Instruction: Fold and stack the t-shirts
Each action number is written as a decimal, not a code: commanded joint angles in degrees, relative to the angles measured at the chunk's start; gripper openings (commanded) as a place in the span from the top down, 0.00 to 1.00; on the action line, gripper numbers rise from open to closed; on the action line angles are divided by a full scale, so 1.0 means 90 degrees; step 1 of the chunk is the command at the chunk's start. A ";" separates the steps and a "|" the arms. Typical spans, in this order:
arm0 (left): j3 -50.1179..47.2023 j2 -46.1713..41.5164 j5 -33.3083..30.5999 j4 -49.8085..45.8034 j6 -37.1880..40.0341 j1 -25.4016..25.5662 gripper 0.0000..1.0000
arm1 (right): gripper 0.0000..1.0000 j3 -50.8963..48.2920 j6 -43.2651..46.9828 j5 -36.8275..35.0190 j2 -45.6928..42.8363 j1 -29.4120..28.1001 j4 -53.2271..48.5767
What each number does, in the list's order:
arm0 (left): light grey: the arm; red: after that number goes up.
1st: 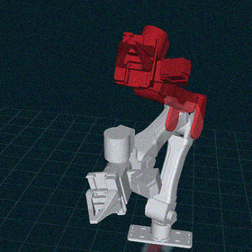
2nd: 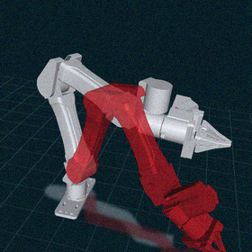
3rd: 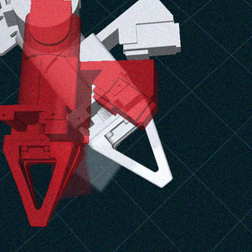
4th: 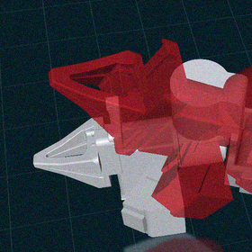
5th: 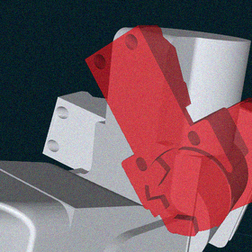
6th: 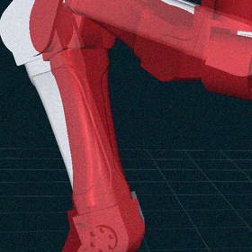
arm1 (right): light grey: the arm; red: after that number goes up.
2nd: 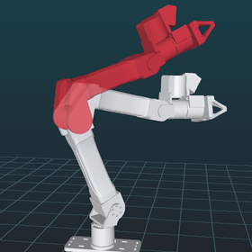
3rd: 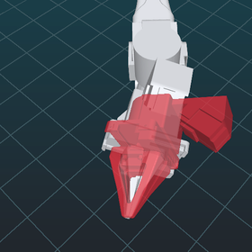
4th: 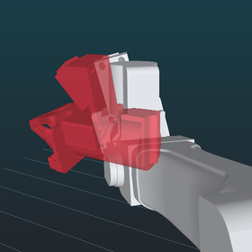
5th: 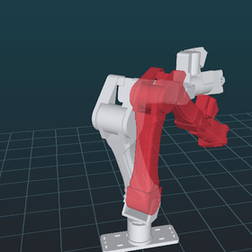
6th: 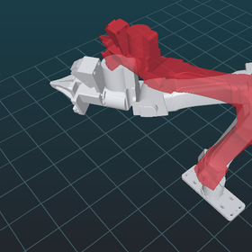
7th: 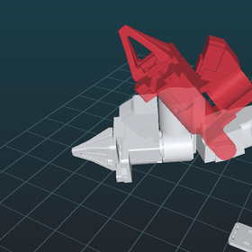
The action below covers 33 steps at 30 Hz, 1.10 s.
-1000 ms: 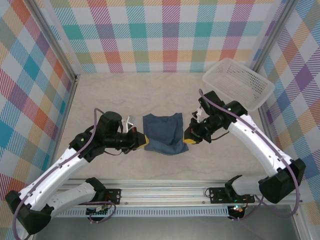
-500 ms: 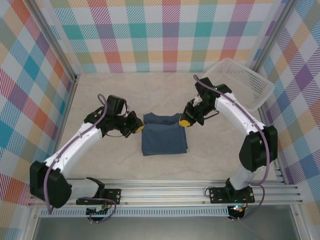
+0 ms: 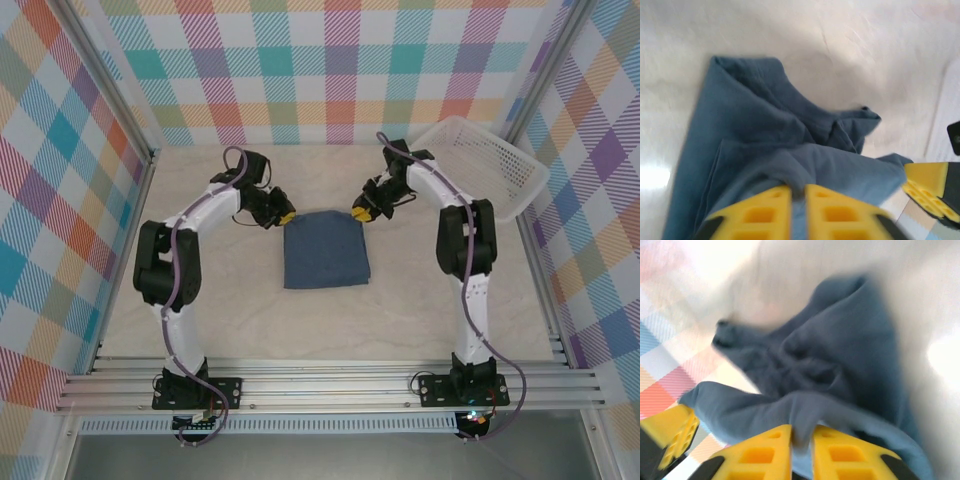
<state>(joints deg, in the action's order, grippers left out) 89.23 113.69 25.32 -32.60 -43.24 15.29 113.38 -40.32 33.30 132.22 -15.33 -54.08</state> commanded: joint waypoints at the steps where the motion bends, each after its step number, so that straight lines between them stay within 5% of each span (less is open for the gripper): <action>1: 0.0641 0.0227 -0.0076 0.0108 0.0428 -0.0117 0.59 | 0.72 0.0516 0.0332 -0.0426 0.0085 0.0092 0.0049; 3: 0.0690 0.0090 -0.0149 0.0099 0.0464 -0.0117 0.54 | 0.60 0.0537 0.0453 -0.0809 -0.0165 0.0102 0.0001; 8: -0.0381 -0.1108 -0.0627 -0.0070 0.0225 0.0040 0.57 | 0.54 -0.0930 0.0658 -0.1323 -0.1633 0.0019 0.0582; 16: -0.2267 -0.1925 -0.0384 0.1174 -0.2143 0.1192 0.66 | 0.77 -0.3600 0.0154 -0.0862 -0.3176 -0.0549 0.2105; 23: -0.2033 -0.0886 -0.0880 0.2095 -0.3583 0.1497 0.65 | 0.80 -0.3691 -0.0186 -0.0335 -0.2225 -0.0826 0.2674; 33: -0.2009 -0.0068 -0.1759 0.1013 -0.2994 0.0687 0.71 | 0.79 -0.2273 -0.0269 0.0037 -0.0368 -0.1117 0.2342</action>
<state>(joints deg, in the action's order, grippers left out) 73.32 113.10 15.29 -18.02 -72.31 25.98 89.30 -41.52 32.27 125.64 -23.53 -32.95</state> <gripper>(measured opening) 0.296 0.210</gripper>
